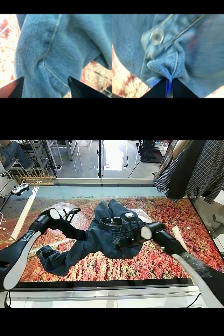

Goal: Fold the clothes and pants, and hang the long-sleeved shirts on hangers.

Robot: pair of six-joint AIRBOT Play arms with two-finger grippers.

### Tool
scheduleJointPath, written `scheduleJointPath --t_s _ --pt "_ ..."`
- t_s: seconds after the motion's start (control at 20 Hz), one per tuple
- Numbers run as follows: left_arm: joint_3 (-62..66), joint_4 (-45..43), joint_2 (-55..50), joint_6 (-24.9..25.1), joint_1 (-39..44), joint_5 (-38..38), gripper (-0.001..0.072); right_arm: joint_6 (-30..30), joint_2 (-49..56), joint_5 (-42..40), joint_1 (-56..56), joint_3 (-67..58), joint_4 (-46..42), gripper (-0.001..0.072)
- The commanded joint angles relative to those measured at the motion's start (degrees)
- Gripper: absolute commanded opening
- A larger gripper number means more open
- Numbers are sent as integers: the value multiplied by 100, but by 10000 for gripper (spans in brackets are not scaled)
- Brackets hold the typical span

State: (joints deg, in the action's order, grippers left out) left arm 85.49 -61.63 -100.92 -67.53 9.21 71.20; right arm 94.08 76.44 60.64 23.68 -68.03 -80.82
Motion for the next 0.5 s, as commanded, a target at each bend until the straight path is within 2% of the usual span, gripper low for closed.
scheduleJointPath --t_s 0.0,0.05,0.1,0.15,0.2,0.25,0.4,0.45 --pt "7 162 -398 13 11 -304 586 144 -710 96 -498 -72 -24 42" --pt "7 166 -413 -76 11 -483 544 144 -872 151 -603 -72 37 42" --pt "9 195 -407 -85 17 -651 459 136 -990 153 -660 -72 142 42" --pt "13 286 -398 -79 26 -726 341 125 -1086 111 -678 -72 243 42" --pt "13 463 -398 33 35 -704 166 125 -1158 -11 -680 -72 313 42" --pt "13 684 -398 197 44 -584 123 125 -1239 -238 -678 -72 391 41" --pt "11 1443 -247 601 44 157 122 125 -1648 -1060 -678 -155 579 41" --pt "11 1882 -103 811 44 339 174 120 -1823 -1137 -678 -188 577 41"
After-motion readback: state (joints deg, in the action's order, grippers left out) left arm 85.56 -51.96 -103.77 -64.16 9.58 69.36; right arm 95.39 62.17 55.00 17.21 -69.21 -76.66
